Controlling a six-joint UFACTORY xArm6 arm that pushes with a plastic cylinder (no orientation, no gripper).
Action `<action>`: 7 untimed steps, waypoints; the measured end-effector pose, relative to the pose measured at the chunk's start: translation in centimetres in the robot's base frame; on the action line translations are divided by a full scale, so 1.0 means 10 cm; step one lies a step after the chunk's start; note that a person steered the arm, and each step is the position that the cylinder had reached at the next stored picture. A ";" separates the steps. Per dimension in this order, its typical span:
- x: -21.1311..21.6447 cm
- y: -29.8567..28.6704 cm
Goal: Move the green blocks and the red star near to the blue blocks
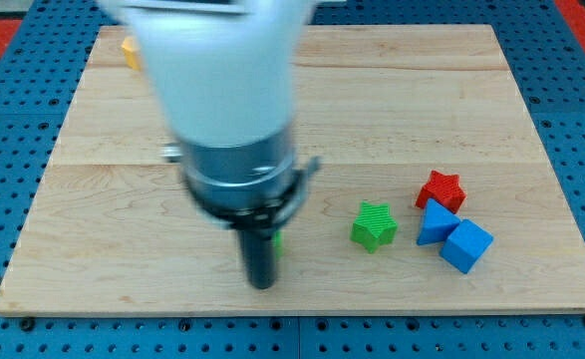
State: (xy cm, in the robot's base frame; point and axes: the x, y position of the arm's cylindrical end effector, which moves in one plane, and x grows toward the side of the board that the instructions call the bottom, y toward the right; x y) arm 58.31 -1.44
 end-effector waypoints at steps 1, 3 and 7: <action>-0.20 -0.16; -0.56 -0.21; -1.25 0.94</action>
